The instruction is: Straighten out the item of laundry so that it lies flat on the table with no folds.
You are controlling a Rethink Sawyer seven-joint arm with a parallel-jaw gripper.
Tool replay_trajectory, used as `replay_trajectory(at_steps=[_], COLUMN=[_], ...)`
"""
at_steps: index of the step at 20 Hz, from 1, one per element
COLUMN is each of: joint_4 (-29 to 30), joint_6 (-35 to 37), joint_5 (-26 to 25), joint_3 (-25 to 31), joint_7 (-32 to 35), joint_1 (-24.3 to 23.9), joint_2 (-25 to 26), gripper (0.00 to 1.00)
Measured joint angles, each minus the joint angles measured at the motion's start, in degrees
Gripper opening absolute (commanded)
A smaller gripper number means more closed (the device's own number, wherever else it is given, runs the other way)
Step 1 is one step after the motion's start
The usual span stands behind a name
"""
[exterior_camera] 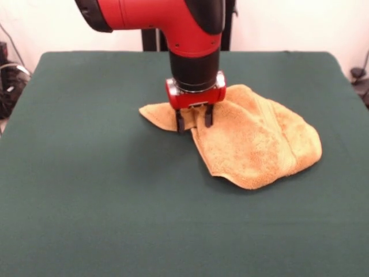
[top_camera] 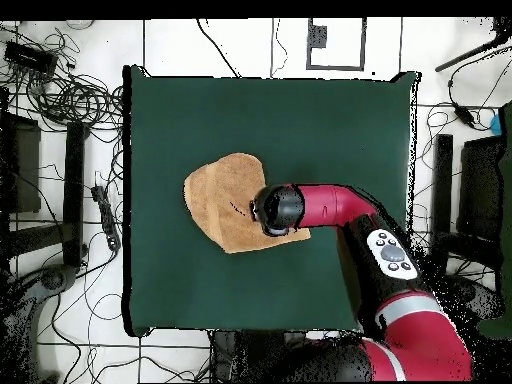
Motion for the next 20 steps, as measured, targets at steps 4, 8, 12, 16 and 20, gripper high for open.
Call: replay_trajectory(at_steps=[4, 8, 12, 16, 20], joint_4=[0.01, -0.01, -0.24, -0.33, -1.18], joint_6=[-2.04, -2.31, -2.29, -2.45, -3.22], joint_5=[-3.06, -3.85, -4.58, -4.9, -2.76], joint_3=[0.2, 0.36, 0.41, 0.31, -3.08], joint_7=[0.0, 0.0, 0.0, 0.0, 1.59], joint_1=[0.15, 0.17, 0.51, 0.74, 3.97], joint_2=[0.33, 0.4, 0.4, 0.38, 0.45], gripper=[1.0, 1.0, 1.0, 1.0, 1.0])
